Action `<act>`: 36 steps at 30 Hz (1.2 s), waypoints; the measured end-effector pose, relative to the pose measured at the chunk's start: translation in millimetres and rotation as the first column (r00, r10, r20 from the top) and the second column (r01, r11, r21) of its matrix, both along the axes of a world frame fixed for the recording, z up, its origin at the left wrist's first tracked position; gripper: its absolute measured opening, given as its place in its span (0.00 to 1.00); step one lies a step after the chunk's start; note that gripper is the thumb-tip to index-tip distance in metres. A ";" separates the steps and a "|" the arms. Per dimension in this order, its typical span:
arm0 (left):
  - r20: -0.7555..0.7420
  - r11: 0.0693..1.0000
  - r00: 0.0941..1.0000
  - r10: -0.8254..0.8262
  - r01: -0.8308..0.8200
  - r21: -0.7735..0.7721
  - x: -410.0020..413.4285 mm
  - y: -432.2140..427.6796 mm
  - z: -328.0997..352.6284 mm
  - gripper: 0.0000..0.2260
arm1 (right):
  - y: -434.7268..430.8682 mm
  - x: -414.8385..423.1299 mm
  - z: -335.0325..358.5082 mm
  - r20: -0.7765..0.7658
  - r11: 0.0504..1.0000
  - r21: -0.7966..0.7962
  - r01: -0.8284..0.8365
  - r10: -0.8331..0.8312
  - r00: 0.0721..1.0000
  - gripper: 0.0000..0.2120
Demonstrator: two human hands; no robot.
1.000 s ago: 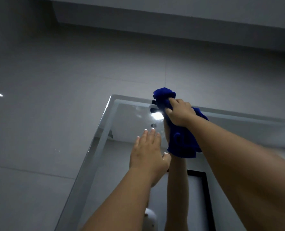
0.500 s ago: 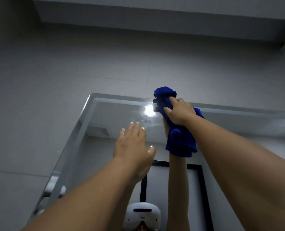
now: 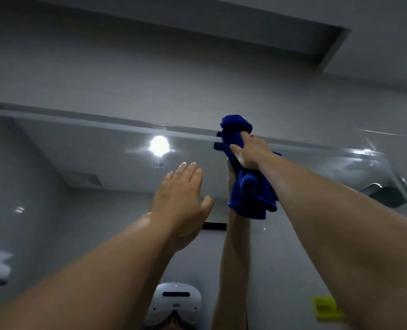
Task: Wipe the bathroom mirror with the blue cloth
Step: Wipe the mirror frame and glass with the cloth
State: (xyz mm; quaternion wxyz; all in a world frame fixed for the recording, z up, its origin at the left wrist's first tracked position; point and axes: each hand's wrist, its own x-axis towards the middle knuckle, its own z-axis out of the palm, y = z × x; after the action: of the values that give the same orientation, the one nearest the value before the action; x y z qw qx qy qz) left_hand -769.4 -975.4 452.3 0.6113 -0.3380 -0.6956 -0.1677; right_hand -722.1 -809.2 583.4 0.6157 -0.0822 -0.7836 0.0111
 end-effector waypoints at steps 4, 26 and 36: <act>0.015 1.000 1.000 0.004 -0.004 -0.006 19.0 56.5 -2.0 0.28 | 47.5 16.1 -5.0 0.006 1.000 -0.008 0.029 -0.029 1.000 0.25; -0.018 0.997 1.000 -0.015 0.013 -0.076 47.8 193.7 -14.3 0.27 | 201.5 65.5 -26.1 -0.118 0.977 -0.212 -0.012 -0.014 0.993 0.28; -0.001 0.999 1.000 -0.025 0.025 -0.042 46.5 211.6 -17.9 0.27 | 296.3 96.8 -70.1 -0.229 0.888 -0.459 -0.029 -0.086 0.969 0.29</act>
State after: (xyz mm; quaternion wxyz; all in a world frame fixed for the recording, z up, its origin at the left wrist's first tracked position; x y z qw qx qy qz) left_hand -722.9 -763.8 434.4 0.6024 -0.3597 -0.6942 -0.1605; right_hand -625.3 -512.9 513.3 0.6704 -0.2348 -0.6759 0.1966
